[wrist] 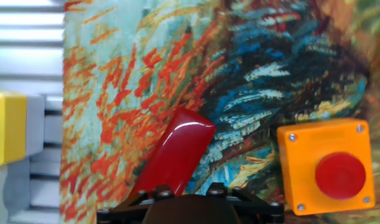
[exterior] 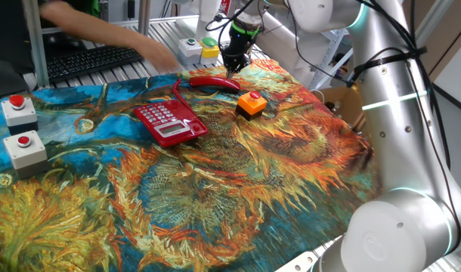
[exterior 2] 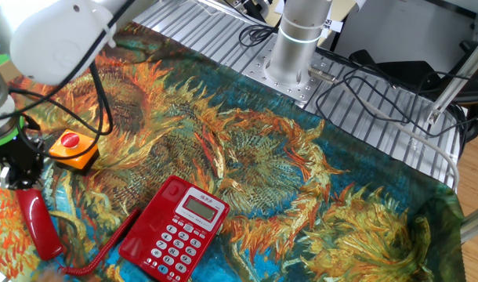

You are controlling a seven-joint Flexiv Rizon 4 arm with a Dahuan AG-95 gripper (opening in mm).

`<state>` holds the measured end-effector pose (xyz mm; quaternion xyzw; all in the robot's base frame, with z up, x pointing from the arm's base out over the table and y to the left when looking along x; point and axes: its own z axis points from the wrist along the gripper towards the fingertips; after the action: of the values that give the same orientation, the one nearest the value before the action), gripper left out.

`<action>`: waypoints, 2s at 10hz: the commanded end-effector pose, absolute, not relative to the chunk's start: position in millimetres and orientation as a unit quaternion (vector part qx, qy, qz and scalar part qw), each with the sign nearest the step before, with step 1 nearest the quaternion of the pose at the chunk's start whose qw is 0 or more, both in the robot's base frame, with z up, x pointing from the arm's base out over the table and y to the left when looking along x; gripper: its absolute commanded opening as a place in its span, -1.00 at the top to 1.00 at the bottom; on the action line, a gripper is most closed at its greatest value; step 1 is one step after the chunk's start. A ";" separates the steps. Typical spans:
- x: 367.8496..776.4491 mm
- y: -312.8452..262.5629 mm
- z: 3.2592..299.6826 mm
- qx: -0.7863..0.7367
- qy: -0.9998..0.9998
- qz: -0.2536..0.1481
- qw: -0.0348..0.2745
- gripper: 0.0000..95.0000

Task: Place the handset of the telephone on the corresponding phone cradle

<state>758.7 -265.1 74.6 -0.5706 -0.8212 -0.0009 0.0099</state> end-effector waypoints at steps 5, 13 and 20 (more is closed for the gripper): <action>755.0 -264.4 76.1 -0.535 -0.844 0.035 -0.022 1.00; 756.1 -261.4 78.7 -0.538 -0.841 0.044 -0.032 1.00; 757.7 -256.8 75.6 -0.658 -0.752 0.024 0.026 -0.60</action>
<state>757.6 -259.1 77.4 -0.6298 -0.7760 0.0311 0.0114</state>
